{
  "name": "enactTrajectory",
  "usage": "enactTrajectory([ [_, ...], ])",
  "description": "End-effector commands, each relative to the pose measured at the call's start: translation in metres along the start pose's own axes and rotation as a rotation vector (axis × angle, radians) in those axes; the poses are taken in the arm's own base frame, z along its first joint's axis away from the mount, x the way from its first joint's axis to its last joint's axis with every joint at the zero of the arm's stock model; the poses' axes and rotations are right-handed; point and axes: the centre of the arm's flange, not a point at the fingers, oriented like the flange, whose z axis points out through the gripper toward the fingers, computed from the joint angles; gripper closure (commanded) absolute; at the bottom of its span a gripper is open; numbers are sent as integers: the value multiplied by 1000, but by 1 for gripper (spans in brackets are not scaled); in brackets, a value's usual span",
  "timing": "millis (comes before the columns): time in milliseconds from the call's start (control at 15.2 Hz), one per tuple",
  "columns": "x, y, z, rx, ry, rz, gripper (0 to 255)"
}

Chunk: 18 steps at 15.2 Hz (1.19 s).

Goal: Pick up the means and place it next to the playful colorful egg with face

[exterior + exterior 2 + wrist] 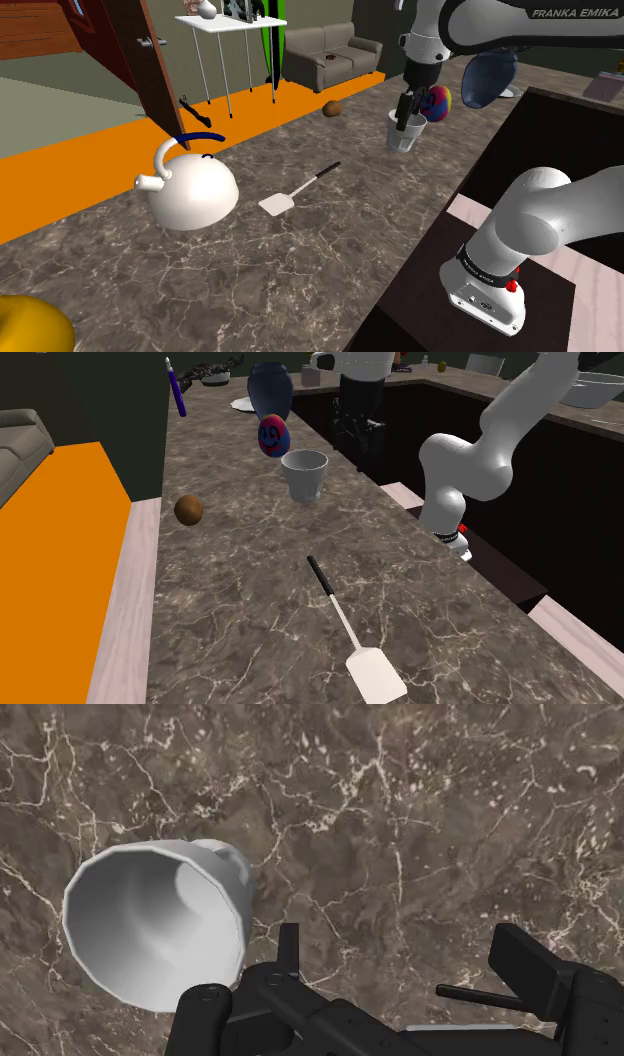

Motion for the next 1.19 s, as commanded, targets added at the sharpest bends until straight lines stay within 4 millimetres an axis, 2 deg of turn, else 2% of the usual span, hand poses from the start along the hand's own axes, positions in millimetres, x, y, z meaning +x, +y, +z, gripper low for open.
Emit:
enactTrajectory([
  [0,0,0,0,0,0,0,0],
  [264,46,-18,14,7,8,-242,0],
  [528,86,-47,27,14,15,-484,0],
  [858,126,-95,43,23,24,-787,0],
  [1122,145,-140,56,30,32,-1029,0],
])
